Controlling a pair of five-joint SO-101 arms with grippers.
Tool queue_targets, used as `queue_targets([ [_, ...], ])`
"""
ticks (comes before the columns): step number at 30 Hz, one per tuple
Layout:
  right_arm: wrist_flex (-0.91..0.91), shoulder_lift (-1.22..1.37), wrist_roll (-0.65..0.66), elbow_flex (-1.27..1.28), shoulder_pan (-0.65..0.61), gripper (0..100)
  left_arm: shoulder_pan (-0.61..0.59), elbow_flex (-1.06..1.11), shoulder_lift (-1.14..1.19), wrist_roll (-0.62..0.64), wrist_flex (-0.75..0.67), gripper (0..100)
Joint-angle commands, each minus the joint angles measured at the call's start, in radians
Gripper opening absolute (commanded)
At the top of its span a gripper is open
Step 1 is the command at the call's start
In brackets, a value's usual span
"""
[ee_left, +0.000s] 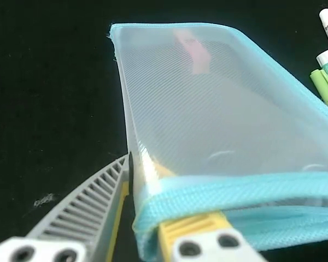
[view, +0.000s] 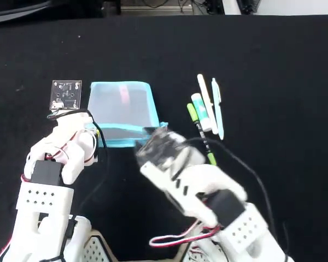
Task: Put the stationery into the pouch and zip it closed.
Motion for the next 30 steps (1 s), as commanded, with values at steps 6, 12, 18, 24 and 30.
queue_targets([
  [6, 0.080, 0.088, -0.203, -0.229, 0.347, 10.0, -0.007, -0.005, -0.008, 0.009, -0.011, 3],
  [12, 0.083, 0.427, -0.253, -0.389, 0.512, 10.1, -0.007, -0.004, -0.008, 0.009, -0.011, 3],
  [18, 0.083, 0.849, -0.247, -0.591, 0.555, 10.2, -0.007, -0.004, -0.008, 0.009, -0.011, 3],
  [24, 0.083, 1.194, -0.245, -0.800, 0.600, 10.2, -0.007, -0.004, -0.008, 0.009, -0.011, 3],
  [30, 0.083, 1.425, -0.245, -0.974, 0.614, 10.2, -0.007, -0.004, -0.008, 0.009, -0.011, 3],
])
